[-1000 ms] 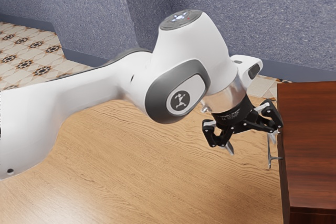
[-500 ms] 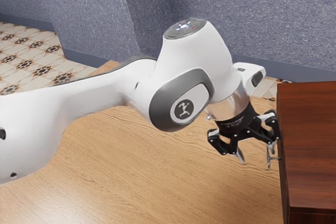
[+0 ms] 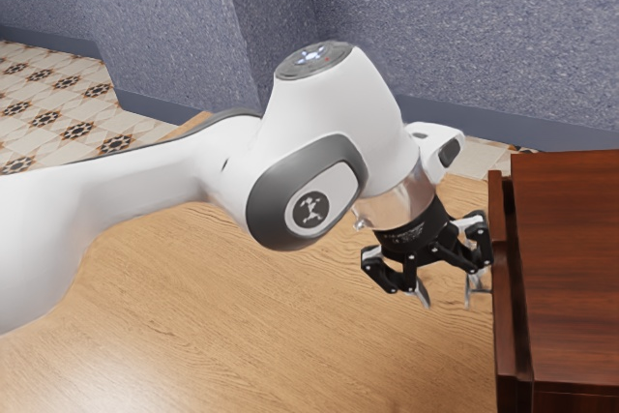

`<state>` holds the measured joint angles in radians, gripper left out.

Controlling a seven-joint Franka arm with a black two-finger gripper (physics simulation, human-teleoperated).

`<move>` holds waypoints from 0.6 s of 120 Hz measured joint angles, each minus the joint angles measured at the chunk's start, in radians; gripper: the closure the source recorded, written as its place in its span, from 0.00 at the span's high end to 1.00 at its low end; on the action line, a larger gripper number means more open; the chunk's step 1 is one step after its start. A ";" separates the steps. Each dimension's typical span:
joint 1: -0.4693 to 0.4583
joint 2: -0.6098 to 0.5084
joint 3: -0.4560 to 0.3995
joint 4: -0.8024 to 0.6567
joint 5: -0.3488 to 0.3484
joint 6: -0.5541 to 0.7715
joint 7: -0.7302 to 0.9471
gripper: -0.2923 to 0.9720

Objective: Pull the drawer handle with one arm to open the drawer

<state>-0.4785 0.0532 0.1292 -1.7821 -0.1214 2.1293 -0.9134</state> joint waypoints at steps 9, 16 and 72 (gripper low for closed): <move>0.001 -0.009 0.000 -0.010 0.002 0.001 -0.001 0.53; 0.002 -0.013 0.001 -0.016 0.002 0.001 -0.002 0.53; 0.008 -0.063 0.006 -0.074 0.015 0.003 -0.010 0.53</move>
<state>-0.4700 -0.0101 0.1353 -1.8558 -0.1061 2.1318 -0.9230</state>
